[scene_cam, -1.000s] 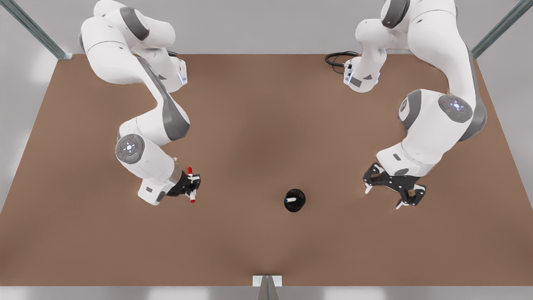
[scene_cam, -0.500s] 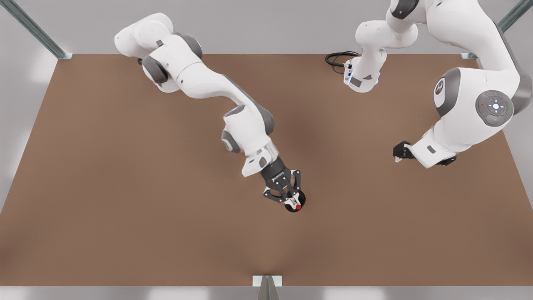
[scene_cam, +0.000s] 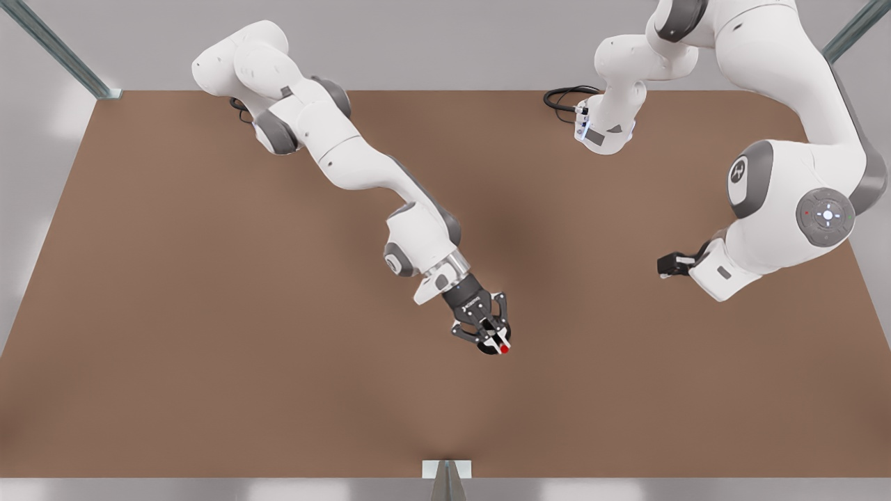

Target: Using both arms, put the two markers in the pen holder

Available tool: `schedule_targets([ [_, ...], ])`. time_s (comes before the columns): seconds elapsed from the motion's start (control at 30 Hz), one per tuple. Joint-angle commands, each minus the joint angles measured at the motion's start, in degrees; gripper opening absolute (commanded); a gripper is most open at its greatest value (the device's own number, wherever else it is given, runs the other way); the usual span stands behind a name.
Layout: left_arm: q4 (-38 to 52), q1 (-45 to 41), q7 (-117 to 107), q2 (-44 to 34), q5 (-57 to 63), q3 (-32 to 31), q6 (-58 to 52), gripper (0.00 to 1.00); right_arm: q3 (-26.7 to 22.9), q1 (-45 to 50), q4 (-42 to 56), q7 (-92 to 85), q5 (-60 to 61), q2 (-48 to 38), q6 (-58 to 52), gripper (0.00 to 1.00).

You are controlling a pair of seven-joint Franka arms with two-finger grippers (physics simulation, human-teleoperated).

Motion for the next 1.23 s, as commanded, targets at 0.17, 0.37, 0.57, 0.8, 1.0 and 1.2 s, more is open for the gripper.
schedule_targets([
  [0.17,0.0,0.1,-4.6,1.9,-0.2,0.0,0.2,1.0,0.0,1.2,-11.0,8.0,0.4,-2.9,15.8,0.23],
  [0.37,0.0,0.0,-4.5,2.9,-0.3,0.0,0.3,1.0,-0.1,1.6,-16.1,7.1,-0.8,-4.3,16.0,0.25],
  [0.57,0.0,-0.1,-4.5,3.7,-0.3,0.0,0.4,1.0,0.1,1.2,-17.5,6.8,-0.5,-5.2,16.0,1.0],
  [0.8,0.8,0.2,-4.3,2.9,0.2,-0.2,1.2,1.0,1.3,-11.6,-52.7,-0.5,-3.5,-57.0,-68.0,1.0],
  [1.0,1.3,0.7,0.9,1.6,0.4,-0.2,0.9,1.0,6.4,-33.8,-44.7,-23.8,5.4,-56.8,-90.0,1.0],
  [1.2,1.3,0.7,1.0,2.1,0.4,-0.2,0.6,1.0,14.9,-42.2,-37.6,-25.7,5.3,-52.8,-94.7,1.0],
])
